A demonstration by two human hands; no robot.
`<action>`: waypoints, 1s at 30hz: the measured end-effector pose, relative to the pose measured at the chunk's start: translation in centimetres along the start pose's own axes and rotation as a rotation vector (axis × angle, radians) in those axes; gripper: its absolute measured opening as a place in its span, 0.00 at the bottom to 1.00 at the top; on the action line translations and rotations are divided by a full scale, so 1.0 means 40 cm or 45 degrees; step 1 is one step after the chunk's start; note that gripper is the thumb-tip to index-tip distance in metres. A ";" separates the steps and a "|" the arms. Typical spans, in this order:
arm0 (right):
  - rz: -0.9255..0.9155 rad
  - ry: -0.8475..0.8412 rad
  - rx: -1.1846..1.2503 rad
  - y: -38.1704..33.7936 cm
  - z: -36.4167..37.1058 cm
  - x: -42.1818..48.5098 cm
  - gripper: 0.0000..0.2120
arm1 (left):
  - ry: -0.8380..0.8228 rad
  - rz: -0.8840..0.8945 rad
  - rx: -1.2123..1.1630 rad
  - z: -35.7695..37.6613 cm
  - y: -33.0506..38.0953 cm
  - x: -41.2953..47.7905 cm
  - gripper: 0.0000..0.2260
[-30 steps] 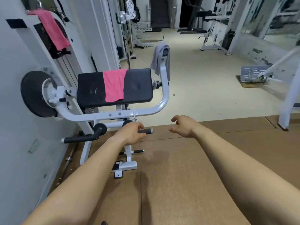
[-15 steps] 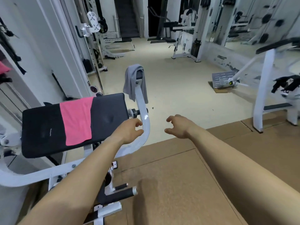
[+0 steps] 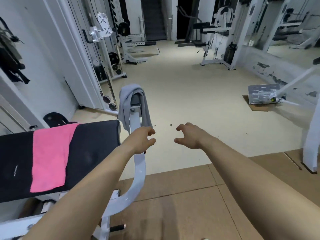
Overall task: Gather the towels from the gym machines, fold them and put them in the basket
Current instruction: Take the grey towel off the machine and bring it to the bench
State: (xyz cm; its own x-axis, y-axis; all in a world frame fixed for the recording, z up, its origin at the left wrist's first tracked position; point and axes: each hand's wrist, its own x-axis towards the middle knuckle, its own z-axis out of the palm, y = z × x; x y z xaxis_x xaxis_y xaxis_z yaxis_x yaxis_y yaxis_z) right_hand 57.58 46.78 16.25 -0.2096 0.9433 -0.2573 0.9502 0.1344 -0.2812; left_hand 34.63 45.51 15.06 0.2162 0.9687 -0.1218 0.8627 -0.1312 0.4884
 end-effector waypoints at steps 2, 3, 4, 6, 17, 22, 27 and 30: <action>-0.082 -0.032 -0.018 0.047 -0.051 0.103 0.29 | 0.050 -0.079 -0.026 -0.001 0.026 0.088 0.16; -0.121 -0.046 -0.016 0.064 -0.080 0.153 0.29 | 0.073 -0.132 -0.055 -0.006 0.039 0.126 0.16; -0.161 -0.058 -0.011 0.076 -0.108 0.201 0.29 | 0.086 -0.191 -0.085 -0.014 0.052 0.155 0.17; -0.251 -0.073 -0.016 0.087 -0.160 0.292 0.29 | 0.096 -0.288 -0.115 -0.033 0.068 0.206 0.18; -0.768 -0.180 0.000 -0.075 -0.278 0.720 0.26 | 0.736 -0.603 -0.088 -0.244 -0.009 0.355 0.05; -0.931 -0.212 0.028 -0.163 -0.312 0.856 0.27 | 0.957 -0.838 -0.242 -0.303 -0.098 0.416 0.04; -1.103 -0.337 0.111 -0.229 -0.330 0.925 0.22 | 0.763 -1.041 -0.385 -0.273 -0.080 0.482 0.12; -1.197 -0.476 0.146 -0.250 -0.326 0.945 0.21 | 0.871 -1.062 -0.347 -0.245 -0.073 0.504 0.13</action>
State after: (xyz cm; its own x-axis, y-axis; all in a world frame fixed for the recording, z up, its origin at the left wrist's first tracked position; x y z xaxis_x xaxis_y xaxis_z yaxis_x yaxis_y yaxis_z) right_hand 43.17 85.03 21.39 -0.9374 0.3127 -0.1530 0.3396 0.7243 -0.6001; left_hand 31.98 67.48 19.65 -0.7549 0.6546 -0.0393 0.4728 0.5849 0.6591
